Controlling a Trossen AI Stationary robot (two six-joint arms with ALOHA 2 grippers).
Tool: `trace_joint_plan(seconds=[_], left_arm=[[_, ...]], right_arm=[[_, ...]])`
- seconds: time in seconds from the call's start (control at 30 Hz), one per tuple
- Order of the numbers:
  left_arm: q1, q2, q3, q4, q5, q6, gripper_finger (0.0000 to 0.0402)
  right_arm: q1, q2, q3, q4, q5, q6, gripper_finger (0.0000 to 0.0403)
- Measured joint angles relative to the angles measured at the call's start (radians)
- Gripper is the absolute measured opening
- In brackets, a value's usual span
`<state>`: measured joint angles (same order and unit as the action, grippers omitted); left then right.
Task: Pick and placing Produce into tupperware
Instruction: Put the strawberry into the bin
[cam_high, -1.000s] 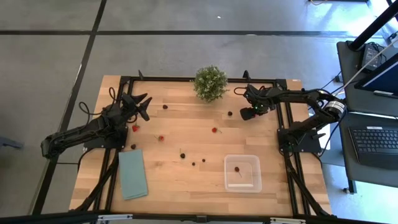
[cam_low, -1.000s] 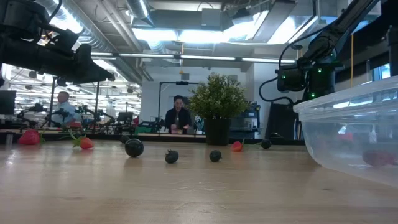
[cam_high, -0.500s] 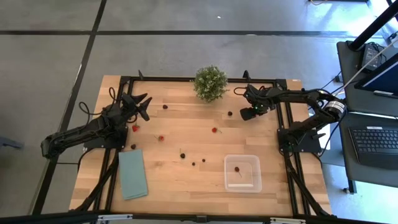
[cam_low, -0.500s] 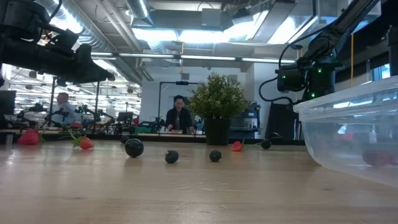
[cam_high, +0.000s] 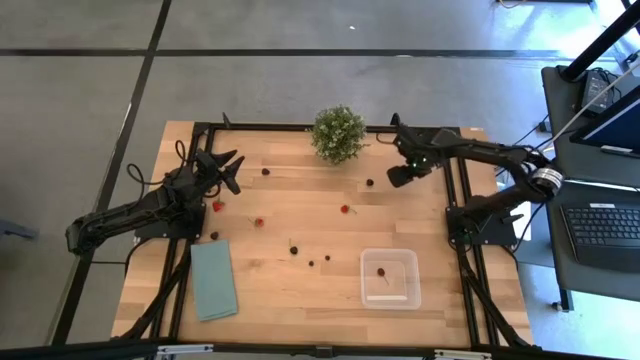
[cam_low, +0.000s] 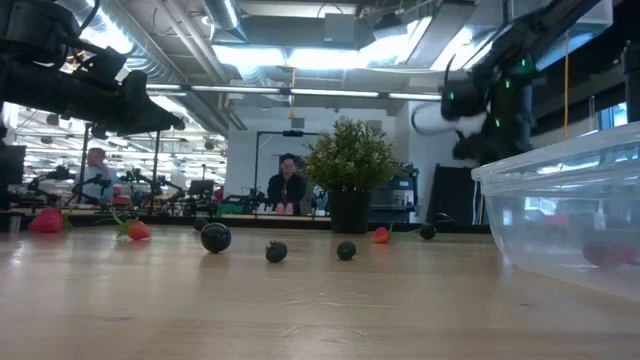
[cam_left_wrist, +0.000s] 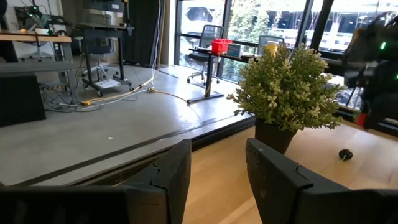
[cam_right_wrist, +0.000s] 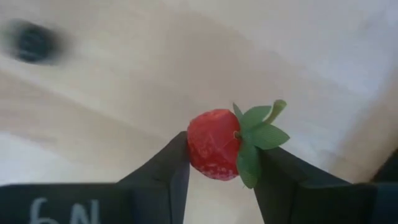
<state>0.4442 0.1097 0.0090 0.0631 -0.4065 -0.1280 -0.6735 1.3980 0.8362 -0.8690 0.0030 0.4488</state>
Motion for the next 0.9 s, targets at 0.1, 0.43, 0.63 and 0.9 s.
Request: trace_joint_plan(seconds=[0.1,0.43,0.63,0.9], left_arm=[[0.000,0.000,0.000,0.000,0.000,0.005,0.0145],[0.000,0.000,0.000,0.000,0.000,0.008,0.0145],[0.000,0.000,0.000,0.000,0.000,0.008,0.0145],[0.000,0.000,0.000,0.000,0.000,0.008,0.0145]], right_arm=[[0.018,-0.060,0.059,-0.033,-0.088,-0.048,0.0146],[0.252,-0.210,0.245,-0.120,-0.410,-0.221,0.0145],[0.526,-0.203,0.328,-0.114,-0.359,-0.059,0.0141],[0.881,-0.086,0.336,-0.124,-0.233,0.239,0.0141]])
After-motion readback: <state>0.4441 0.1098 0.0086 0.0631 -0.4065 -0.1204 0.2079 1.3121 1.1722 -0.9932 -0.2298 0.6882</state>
